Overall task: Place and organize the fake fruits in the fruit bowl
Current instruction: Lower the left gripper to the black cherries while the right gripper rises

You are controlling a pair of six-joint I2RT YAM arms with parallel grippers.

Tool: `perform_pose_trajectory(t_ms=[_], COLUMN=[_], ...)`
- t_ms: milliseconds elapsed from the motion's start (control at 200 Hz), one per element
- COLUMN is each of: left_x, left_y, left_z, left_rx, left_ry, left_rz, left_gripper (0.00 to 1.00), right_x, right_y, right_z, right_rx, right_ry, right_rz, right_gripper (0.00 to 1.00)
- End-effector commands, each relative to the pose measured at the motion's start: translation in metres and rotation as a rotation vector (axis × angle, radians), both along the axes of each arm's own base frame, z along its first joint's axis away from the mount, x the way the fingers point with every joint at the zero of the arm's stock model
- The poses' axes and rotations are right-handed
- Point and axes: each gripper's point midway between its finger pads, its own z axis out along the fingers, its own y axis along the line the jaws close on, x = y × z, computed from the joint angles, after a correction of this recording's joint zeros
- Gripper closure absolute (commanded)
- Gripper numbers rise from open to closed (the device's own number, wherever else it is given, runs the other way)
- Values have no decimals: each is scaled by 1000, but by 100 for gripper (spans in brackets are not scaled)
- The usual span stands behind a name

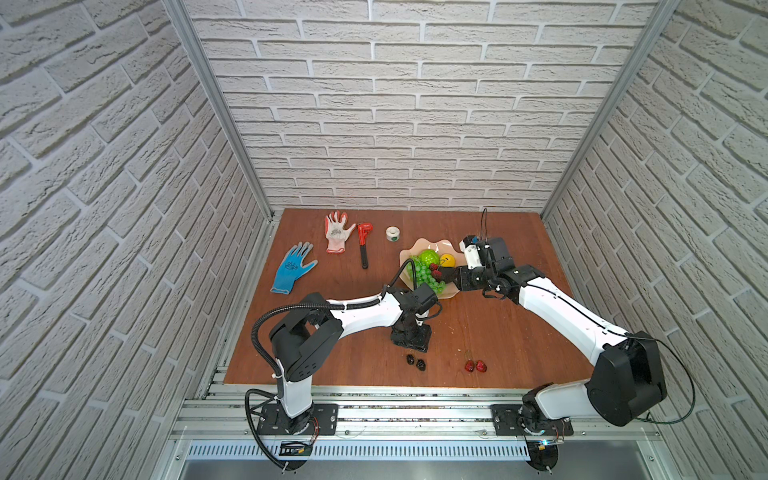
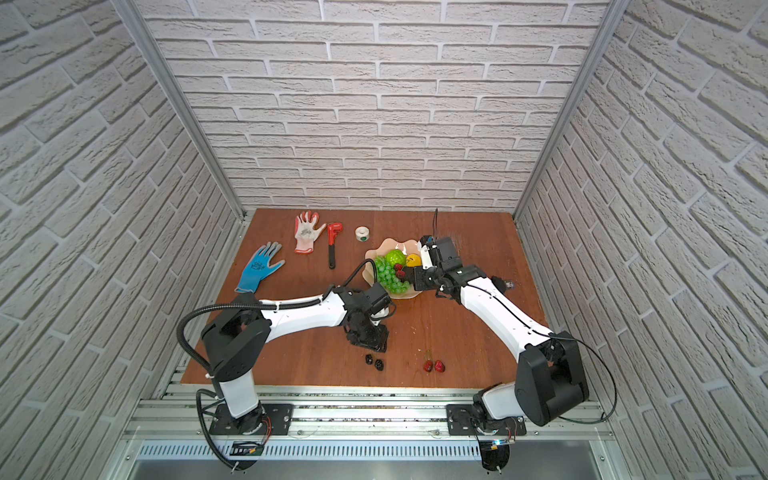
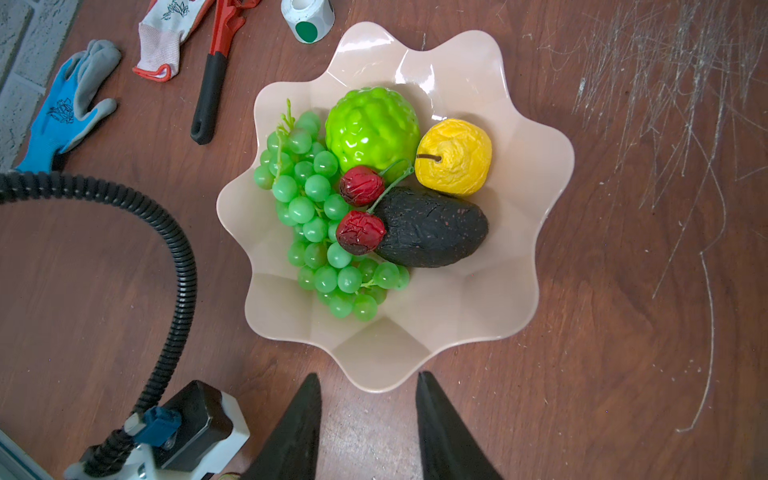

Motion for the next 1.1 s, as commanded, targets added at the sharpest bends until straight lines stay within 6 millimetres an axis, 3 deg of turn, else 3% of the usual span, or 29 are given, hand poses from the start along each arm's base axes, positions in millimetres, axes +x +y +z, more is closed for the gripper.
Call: perform_pose_trajectory(t_ms=[0,355,830,1095], left_x=[-6,-11,-19,-15], left_y=[6,2,6,3], left_z=[-6,-15,-27,-26], left_rx=[57,82,131,115], left_ry=[31,57,92,67], left_rz=[3,4,0,-6], left_gripper=[44,50,80,89], right_x=[-2,-4,-4,-3], right_y=[-2,-4,-9,-9], right_z=[9,3,2,6], right_rx=[-4,-13,-21,-12], right_ry=[-48,-48,-67,-77], right_rz=[3,0,-11,-19], right_gripper=[60,60,60,60])
